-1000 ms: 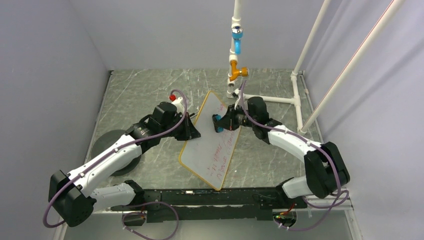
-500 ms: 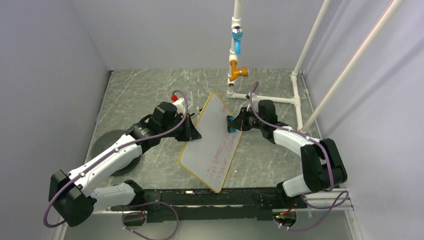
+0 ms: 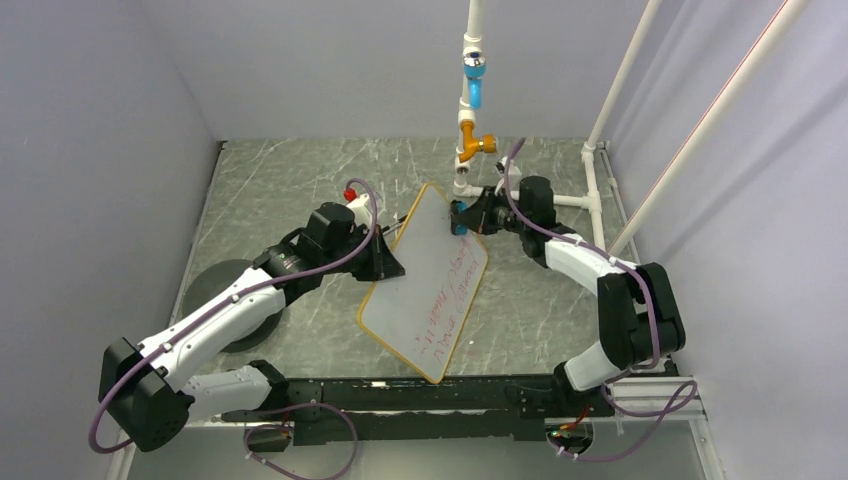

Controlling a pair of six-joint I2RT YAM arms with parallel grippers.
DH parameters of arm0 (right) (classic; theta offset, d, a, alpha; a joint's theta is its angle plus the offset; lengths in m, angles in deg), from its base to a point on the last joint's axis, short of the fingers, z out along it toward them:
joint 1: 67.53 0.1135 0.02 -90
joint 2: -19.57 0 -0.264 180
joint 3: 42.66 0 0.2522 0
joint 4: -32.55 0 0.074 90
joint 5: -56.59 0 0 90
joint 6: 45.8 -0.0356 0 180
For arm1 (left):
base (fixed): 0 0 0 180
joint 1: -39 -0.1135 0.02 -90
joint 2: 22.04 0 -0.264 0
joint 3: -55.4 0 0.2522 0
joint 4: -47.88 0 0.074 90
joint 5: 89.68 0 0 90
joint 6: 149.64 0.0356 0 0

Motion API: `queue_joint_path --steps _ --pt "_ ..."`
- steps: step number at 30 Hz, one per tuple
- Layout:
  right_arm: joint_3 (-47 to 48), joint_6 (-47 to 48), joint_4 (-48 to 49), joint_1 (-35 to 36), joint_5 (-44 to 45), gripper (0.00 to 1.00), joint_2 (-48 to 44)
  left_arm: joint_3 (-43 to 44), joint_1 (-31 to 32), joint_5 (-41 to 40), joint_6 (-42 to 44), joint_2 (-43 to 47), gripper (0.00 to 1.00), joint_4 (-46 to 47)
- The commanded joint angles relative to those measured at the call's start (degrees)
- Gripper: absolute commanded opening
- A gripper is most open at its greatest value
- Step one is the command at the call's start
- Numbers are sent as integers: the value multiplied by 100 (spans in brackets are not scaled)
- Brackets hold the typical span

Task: Erase the whiteboard
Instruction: Erase the whiteboard at the center of the board.

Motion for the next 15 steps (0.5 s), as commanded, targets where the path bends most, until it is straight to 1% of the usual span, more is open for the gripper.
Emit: queue_joint_path --steps 1,5,8,11,15 --pt "-385 461 -191 -139 -23 0 -196 105 93 421 258 48 0 710" --pt "-826 468 -159 261 -487 0 -698 181 92 492 283 -55 0 717" --pt "-742 334 111 657 -489 0 -994 185 93 501 293 -73 0 714" --pt "-255 39 306 670 -311 0 -708 177 87 527 281 -81 0 709" --pt "516 -93 -88 278 172 0 -51 166 94 535 307 -40 0 659"
